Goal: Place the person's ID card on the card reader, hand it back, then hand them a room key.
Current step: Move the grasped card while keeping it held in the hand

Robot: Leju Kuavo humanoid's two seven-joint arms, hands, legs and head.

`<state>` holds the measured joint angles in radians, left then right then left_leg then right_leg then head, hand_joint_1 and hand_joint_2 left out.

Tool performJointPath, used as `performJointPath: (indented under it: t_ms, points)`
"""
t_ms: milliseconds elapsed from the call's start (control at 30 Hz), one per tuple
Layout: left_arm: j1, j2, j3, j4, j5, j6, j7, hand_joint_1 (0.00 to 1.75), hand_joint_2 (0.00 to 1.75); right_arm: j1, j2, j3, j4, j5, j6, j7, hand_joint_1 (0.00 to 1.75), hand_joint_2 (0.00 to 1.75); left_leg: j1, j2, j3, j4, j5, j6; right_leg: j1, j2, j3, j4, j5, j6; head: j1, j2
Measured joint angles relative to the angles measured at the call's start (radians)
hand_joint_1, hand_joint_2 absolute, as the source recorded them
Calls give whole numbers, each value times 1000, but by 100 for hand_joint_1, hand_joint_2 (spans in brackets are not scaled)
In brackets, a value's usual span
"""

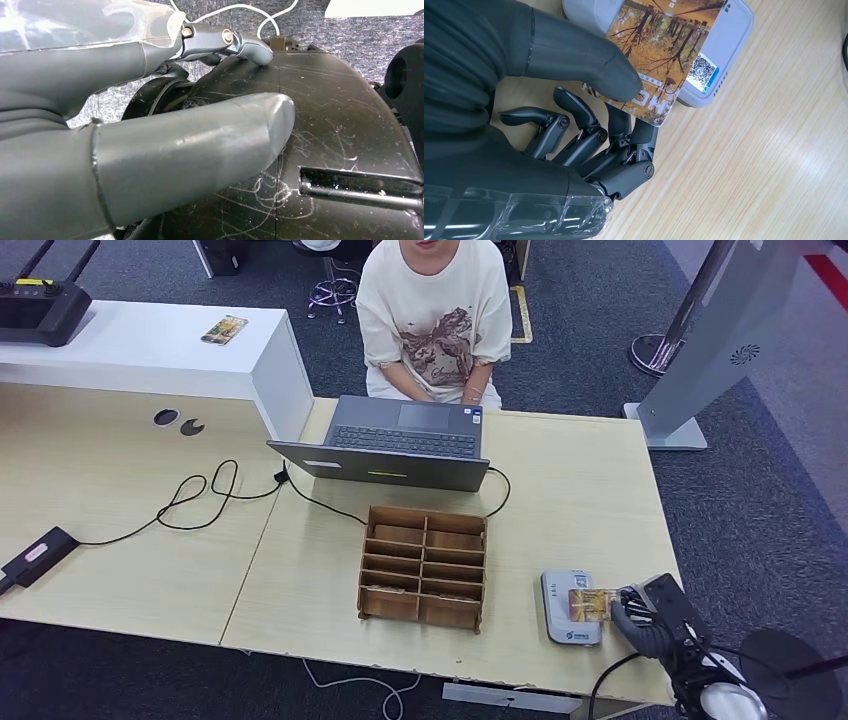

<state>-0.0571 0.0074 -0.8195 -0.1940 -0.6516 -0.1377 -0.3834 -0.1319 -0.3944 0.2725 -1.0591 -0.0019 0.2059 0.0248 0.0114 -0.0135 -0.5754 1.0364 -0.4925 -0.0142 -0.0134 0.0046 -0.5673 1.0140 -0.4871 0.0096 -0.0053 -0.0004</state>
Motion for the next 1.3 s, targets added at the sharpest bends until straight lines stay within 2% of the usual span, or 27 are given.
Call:
performJointPath:
  t_ms: [567, 1000, 1067, 1300]
  points:
    - [-4, 1, -9, 0, 2, -10, -5, 0, 0, -76, 0, 63, 88, -42, 3, -21, 175, 175, 0, 2, 4, 0, 0, 0, 0, 2, 4, 0, 1, 1, 0, 0]
    - [-4, 1, -9, 0, 1, -9, -8, 0, 0, -78, -1, 65, 93, -88, -5, -46, 175, 175, 0, 2, 4, 0, 0, 0, 0, 1, 4, 0, 1, 0, 0, 0]
    - [-4, 1, -9, 0, 1, -8, -8, 0, 0, -73, -6, 64, 79, -104, -14, -54, 175, 175, 0, 1, 3, 0, 0, 0, 0, 1, 3, 0, 1, 0, 0, 0]
    - [-3, 1, -9, 0, 2, -2, -6, 0, 0, -28, -31, 3, -139, -85, -122, -94, 175, 175, 0, 1, -1, 0, 0, 0, 0, 1, -1, 0, 1, 0, 0, 0]
